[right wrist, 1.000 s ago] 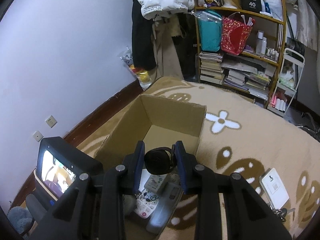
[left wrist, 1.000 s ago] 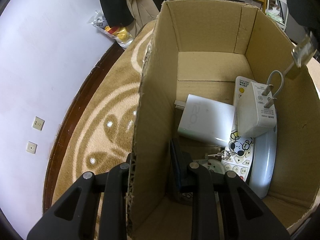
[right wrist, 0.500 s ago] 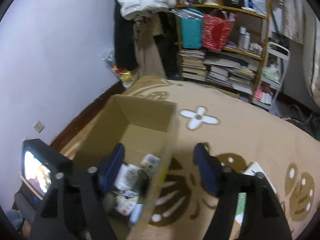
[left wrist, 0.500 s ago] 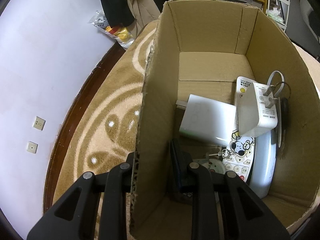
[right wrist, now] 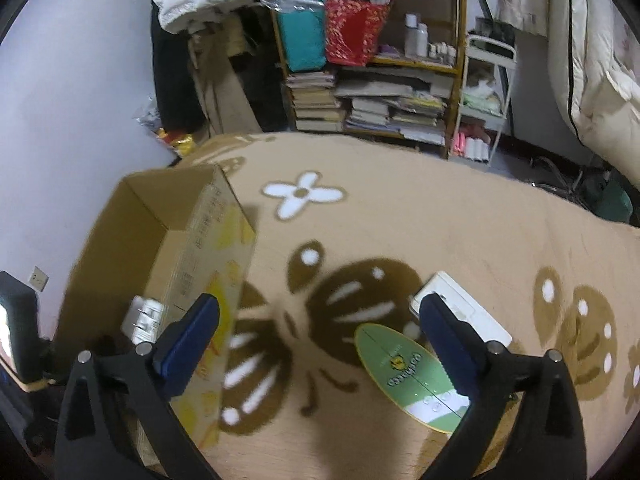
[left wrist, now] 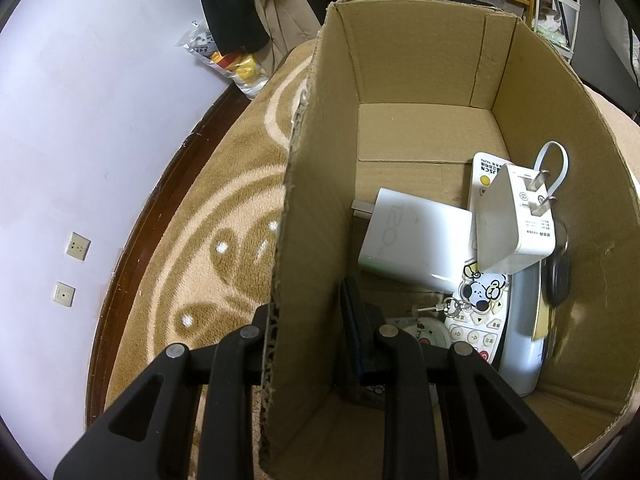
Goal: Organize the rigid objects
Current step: 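Move the right gripper to the yellow oval board on the rug, then grasp the yellow oval board by its edge with the right gripper and lift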
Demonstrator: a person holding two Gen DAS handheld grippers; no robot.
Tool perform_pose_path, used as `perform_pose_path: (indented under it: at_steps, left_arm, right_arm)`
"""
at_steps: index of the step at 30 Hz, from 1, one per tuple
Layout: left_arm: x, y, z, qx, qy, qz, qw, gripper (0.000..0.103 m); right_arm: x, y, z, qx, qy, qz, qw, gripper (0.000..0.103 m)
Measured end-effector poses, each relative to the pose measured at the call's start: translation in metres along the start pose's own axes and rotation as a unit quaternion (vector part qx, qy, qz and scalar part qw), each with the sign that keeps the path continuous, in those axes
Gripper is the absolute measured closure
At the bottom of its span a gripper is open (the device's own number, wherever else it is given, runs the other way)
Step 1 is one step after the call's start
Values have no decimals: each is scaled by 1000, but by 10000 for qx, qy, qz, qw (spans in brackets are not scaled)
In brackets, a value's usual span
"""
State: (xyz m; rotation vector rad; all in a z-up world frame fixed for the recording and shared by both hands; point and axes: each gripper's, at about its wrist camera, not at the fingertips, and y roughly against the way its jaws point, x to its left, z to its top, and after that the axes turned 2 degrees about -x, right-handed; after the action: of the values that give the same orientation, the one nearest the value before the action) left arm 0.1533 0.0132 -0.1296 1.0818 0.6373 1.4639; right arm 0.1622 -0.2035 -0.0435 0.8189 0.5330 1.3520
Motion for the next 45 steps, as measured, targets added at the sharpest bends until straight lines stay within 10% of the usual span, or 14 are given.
perform_pose_path:
  at_steps: [30, 36, 41, 45]
  left_arm:
    - [2, 1, 1, -2, -11, 24, 10000, 80]
    - [1, 2, 2, -4, -11, 28, 10000, 80]
    - [0, 2, 1, -4, -14, 26, 10000, 80]
    - [0, 2, 1, -5, -18, 29, 10000, 80]
  right_arm:
    - [-54, -73, -55, 1101, -98, -593, 9921, 9]
    - [-65, -74, -53, 1087, -302, -608, 9918, 28]
    - [-65, -68, -46, 1043, -366, -749, 9911, 76]
    - [-57, -63, -40, 959, -325, -726, 9922, 90]
